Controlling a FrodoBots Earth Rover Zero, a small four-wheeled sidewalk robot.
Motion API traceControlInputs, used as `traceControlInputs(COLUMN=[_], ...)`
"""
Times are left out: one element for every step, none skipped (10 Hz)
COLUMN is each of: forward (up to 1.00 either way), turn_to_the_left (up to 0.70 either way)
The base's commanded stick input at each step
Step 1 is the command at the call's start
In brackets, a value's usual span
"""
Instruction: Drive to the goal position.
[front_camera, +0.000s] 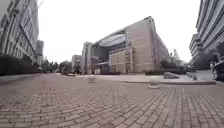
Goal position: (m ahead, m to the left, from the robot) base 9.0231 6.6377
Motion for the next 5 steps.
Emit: traceControlInputs(forward=[0.70,0.70,0.70,0.70,0.70], turn_to_the_left=[0.14,0.14,0.14,0.14,0.14])
